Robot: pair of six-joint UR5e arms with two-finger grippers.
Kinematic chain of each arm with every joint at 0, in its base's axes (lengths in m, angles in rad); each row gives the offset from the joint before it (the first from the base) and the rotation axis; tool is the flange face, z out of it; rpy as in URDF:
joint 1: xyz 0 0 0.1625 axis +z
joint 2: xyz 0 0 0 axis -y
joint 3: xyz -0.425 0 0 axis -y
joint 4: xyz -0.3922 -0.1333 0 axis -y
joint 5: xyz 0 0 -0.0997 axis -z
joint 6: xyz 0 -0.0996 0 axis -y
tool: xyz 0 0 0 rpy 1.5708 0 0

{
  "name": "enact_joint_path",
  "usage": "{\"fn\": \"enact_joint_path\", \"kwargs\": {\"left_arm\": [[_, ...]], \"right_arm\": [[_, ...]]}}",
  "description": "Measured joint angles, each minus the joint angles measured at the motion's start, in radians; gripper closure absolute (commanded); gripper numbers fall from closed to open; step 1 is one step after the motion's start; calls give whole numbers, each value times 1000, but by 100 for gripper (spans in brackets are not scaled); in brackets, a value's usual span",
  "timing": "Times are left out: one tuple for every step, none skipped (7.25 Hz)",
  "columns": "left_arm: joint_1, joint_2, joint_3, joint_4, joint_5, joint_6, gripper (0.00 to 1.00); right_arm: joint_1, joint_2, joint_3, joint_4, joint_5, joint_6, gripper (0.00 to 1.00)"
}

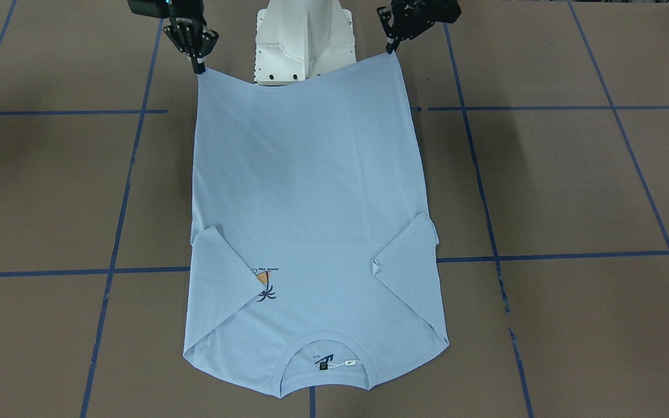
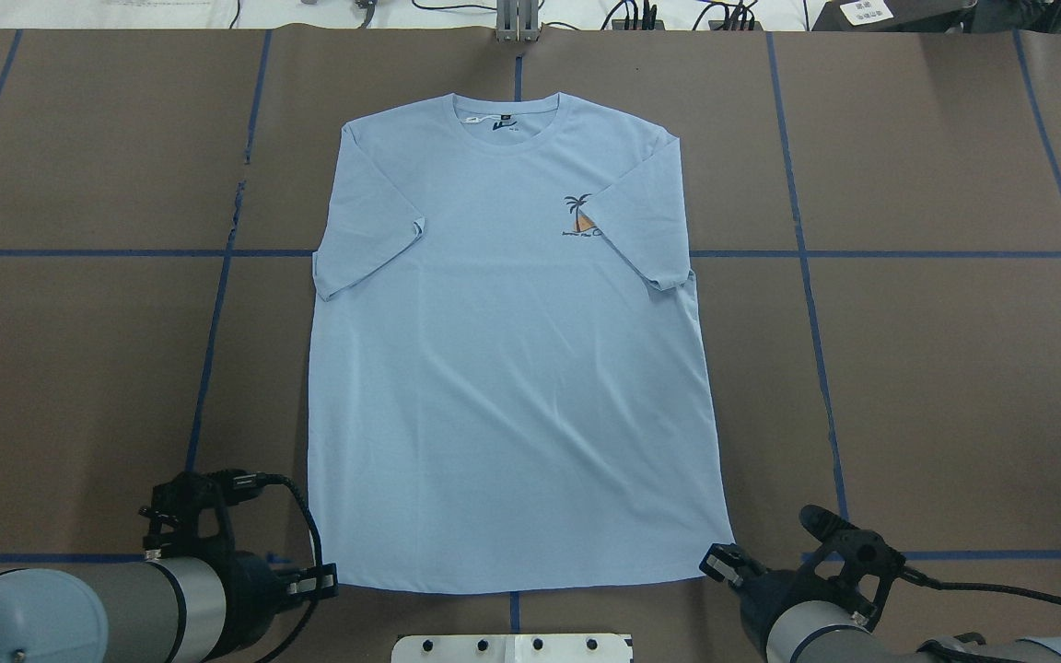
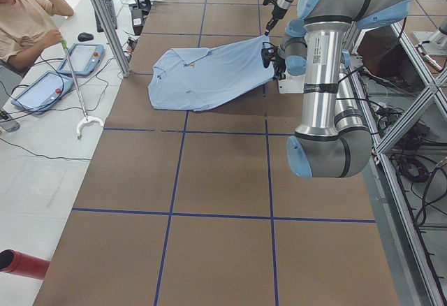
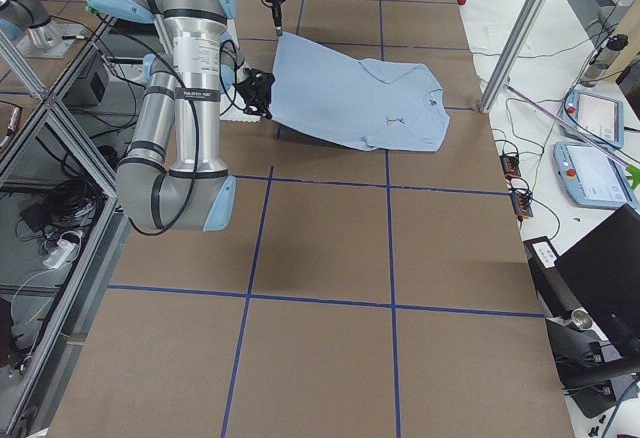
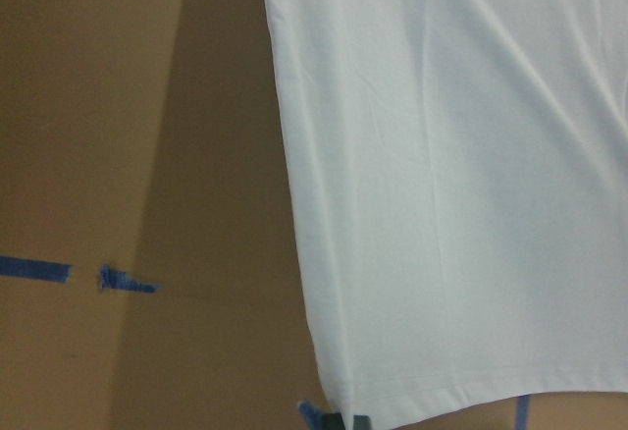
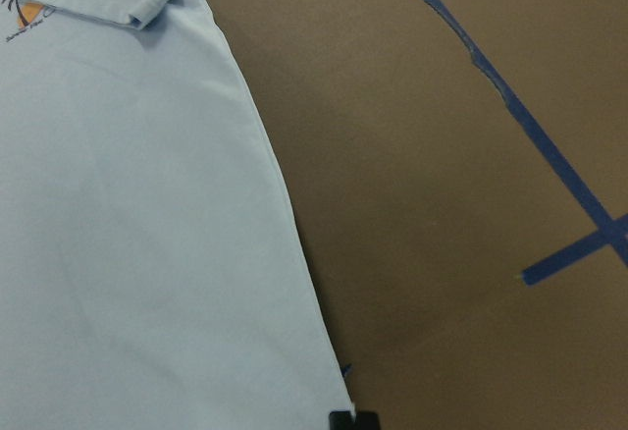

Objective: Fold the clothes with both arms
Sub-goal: 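Lift the hem with both grippers and fold it toward the collar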

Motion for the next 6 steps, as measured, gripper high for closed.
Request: {"fn": "enact_joint_path", "kwargs": {"left_arm": [[-5,-2,-88,87,-35,1,100],[-28,-5,-130,134,-63,9,100],[-79,-20,-142,163,-96,43,100],[-157,-59,-135,195,-127,123,100],[-258,-122,-101,236,-151,230,100],[-371,-193,-36,272,-167,339,100]], "right_arm": [[-26,4,97,-86,4,-2,100],[-21,12,148,-134,9,-8,100],[23,36,166,-156,33,-33,100],[100,74,168,-174,86,-84,100],[216,129,150,-188,163,-163,100],[331,196,105,-195,224,-239,100]]}}
